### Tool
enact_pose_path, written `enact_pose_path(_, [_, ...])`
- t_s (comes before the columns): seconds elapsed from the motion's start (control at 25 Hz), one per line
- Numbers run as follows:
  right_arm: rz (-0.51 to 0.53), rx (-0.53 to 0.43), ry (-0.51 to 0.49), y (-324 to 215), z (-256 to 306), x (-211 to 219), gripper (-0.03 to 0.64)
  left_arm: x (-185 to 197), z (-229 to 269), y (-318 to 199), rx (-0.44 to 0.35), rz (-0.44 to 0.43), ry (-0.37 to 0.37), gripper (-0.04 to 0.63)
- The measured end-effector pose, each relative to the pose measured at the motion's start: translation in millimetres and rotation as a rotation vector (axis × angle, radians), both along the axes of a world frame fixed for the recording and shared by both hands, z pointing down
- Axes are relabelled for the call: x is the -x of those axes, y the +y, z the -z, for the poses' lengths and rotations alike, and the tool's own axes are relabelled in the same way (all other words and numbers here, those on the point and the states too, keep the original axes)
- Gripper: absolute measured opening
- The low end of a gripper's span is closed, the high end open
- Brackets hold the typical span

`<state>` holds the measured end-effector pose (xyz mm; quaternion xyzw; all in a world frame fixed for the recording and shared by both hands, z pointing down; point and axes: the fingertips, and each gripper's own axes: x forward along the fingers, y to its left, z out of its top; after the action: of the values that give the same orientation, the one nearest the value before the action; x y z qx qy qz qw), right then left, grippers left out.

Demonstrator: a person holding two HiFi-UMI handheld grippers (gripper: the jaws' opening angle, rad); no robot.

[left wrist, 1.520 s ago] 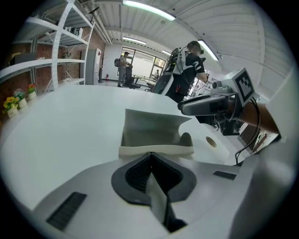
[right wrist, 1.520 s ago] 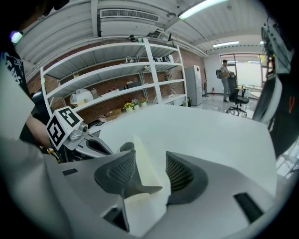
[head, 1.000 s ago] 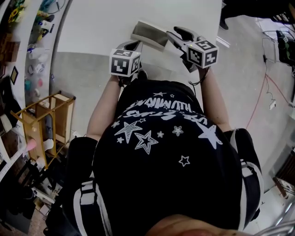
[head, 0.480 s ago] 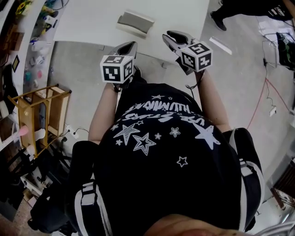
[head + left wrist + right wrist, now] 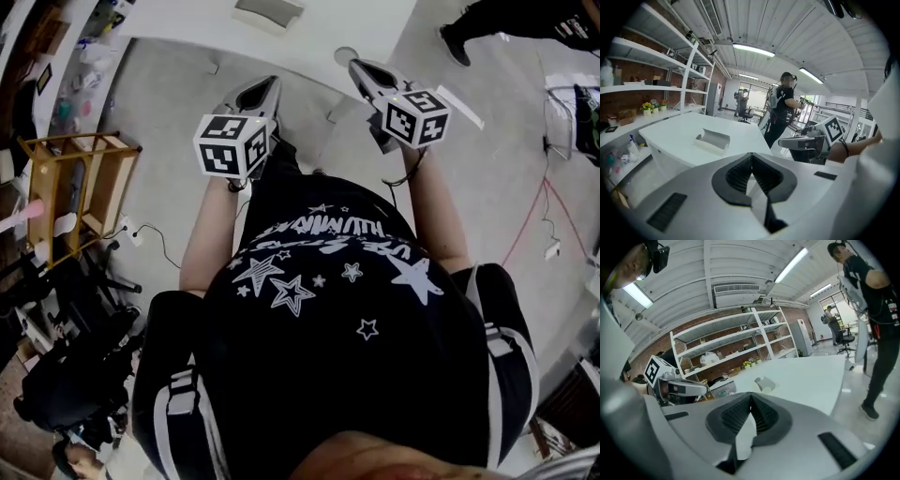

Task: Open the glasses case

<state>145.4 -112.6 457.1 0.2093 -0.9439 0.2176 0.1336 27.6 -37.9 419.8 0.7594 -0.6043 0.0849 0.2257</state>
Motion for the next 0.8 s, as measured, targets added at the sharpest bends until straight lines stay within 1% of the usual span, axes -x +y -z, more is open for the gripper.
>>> enact_pose_path(0.12, [0.029, 0.005, -0.027, 23.1, 4.2, -9.9, 0.009, -13.6, 8.9, 26.4, -0.027, 0.026, 0.021, 0.011])
enact_pose_path(0.2, [0.053, -0.012, -0.034, 37.8, 8.8, -11.6, 0.008, -20.1, 14.8, 40.0, -0.045, 0.036, 0.032, 0.011])
enact_pose_path(0.44, [0.147, -0.129, -0.006, 74.3, 23.4, 3.4, 0.009, -24.6, 27.1, 71.3, -0.082, 0.059, 0.034, 0.011])
enact_pose_path(0.56, [0.158, -0.155, -0.013, 84.3, 32.3, 8.4, 0.008, -22.7, 32.9, 79.4, -0.096, 0.069, 0.036, 0.011])
enact_pose_path(0.8, [0.142, -0.163, -0.011, 103.6, 38.7, 6.2, 0.008, -25.7, 46.1, 106.9, -0.129, 0.08, 0.05, 0.011])
